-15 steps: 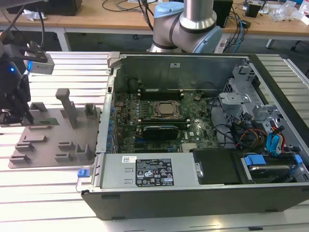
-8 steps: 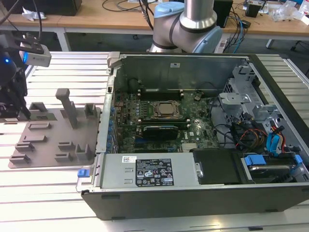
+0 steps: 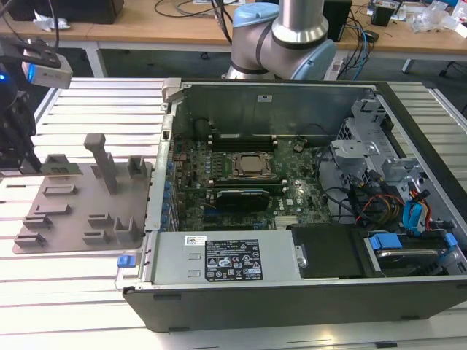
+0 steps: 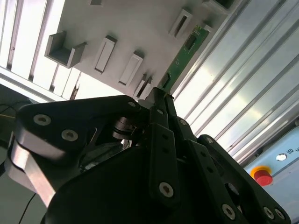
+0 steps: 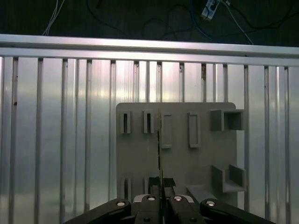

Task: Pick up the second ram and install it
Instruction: 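Pick up the second ram and move it above second insertion slot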

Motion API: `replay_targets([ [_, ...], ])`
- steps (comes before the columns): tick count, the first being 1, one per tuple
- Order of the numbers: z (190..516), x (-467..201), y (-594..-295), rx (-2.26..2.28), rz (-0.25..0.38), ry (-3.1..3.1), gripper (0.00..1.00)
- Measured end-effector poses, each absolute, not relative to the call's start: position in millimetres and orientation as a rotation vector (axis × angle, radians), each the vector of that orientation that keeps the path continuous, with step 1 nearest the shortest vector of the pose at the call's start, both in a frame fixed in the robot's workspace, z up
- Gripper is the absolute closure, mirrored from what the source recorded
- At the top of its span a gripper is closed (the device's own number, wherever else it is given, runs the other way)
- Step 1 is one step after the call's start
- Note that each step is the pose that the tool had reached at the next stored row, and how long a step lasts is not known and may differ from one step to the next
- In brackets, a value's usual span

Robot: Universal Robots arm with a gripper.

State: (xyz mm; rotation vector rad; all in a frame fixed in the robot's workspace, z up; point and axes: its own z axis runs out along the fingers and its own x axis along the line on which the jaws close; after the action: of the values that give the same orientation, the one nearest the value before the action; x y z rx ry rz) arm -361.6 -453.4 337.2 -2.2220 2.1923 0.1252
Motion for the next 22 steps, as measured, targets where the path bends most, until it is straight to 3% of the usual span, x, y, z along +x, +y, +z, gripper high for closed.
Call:
replay_targets([
  [22, 394.9, -361.6, -452.6, -2.222, 0.125, 2.192, 0.87],
])
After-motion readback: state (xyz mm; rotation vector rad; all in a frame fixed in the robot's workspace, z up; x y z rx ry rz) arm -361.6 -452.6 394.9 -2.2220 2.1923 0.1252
